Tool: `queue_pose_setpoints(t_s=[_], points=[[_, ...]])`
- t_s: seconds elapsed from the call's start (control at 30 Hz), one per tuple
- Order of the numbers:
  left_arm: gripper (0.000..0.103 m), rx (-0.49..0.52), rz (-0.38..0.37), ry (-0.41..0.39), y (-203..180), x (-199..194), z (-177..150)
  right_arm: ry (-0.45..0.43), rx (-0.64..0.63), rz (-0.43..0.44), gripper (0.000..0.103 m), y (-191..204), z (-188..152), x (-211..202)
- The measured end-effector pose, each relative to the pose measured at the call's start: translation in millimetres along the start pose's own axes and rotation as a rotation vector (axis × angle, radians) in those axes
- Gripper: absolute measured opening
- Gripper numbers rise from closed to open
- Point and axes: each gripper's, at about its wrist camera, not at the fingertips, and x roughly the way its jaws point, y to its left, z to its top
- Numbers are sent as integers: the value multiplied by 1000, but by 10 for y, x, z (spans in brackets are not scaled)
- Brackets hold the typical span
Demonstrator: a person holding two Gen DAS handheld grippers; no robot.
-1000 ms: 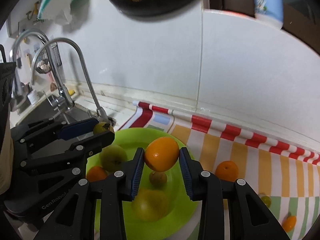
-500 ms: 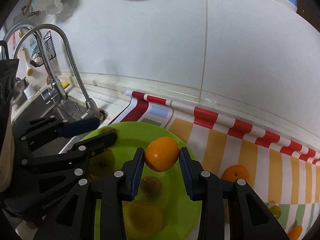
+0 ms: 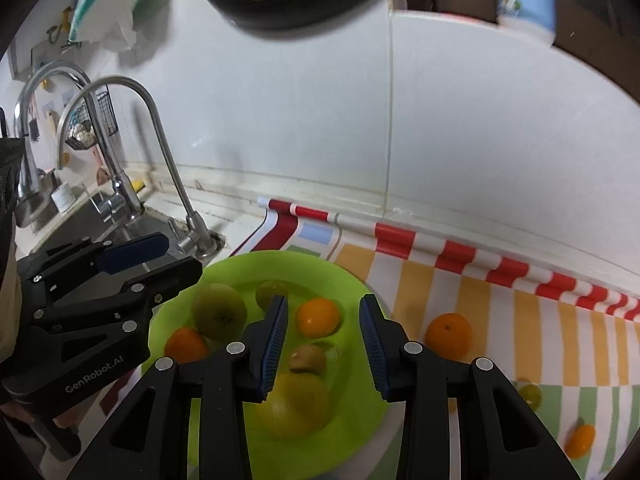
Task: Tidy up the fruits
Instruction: 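Open the left tool over the plate while the right tool releases the orange there, then move both tools back toward the remaining fruits on the cloth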
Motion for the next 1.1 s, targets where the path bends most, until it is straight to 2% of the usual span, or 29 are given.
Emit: queue_pose_setpoints(t_s=[0.07, 0.17, 0.33, 0.43, 0.53, 0.73, 0.83, 1.1], points=[[48, 0, 8, -14, -23, -118, -7, -19, 6, -2, 38, 8, -4, -121], [49, 4, 7, -34, -62, -278, -15, -51, 13, -9, 44, 24, -27, -294], [55, 14, 9, -59, -141, -534, -42, -86, 26, -29, 44, 50, -110, -582], [57, 32, 3, -70, -228, -667, -65, -109, 39, -45, 54, 47, -174, -738], [60, 39, -13, -87, -313, -831, -94, -129, 47, -62, 54, 45, -229, -911], [62, 54, -22, -122, -461, -1105, -136, -169, 63, -91, 54, 23, -350, -1258], [63, 57, -32, -141, -546, -1230, -147, -192, 78, -116, 61, -7, -416, -1424], [66, 76, -47, -173, -812, -1461, -214, -233, 99, -171, 61, -162, -574, -1795]])
